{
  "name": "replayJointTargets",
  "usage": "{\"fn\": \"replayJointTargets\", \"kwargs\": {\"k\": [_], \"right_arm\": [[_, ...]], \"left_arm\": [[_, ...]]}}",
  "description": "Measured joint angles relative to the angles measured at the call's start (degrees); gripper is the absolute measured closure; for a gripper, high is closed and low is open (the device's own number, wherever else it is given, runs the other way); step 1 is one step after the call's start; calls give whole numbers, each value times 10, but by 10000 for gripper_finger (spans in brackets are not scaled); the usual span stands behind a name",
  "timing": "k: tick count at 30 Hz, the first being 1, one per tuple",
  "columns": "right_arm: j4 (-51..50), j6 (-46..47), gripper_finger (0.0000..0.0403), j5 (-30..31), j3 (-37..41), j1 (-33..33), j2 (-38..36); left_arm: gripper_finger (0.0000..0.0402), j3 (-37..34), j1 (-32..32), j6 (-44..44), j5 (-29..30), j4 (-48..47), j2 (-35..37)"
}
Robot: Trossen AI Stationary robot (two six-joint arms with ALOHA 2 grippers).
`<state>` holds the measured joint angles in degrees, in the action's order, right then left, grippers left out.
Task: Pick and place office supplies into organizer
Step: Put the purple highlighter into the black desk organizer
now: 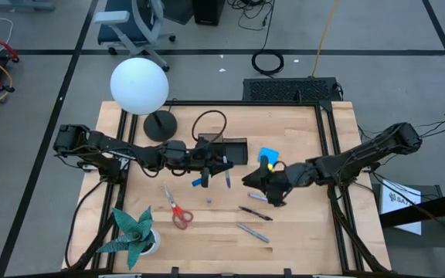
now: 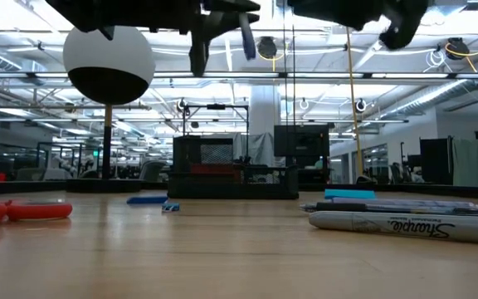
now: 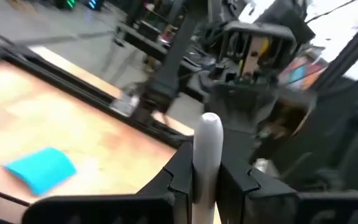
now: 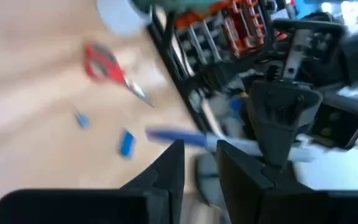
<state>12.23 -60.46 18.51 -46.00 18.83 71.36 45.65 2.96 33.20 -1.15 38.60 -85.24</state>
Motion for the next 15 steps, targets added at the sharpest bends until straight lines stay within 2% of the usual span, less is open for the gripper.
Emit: {"fn": "replayJointTargets", "kwargs": {"k": [2, 5, 11, 15], "right_arm": [[25, -69, 313, 52, 0, 15, 16], [67, -170, 301, 94, 0, 34, 38], [133, -333, 259, 132, 0, 61, 81], [150, -396, 225, 146, 0, 68, 102]], "left_arm": [[361, 0, 0, 40, -19, 22, 0], [361, 1, 0, 77, -19, 20, 1], [361, 0, 2, 125, -19, 20, 0], [361, 0, 12, 135, -9, 20, 0]]}}
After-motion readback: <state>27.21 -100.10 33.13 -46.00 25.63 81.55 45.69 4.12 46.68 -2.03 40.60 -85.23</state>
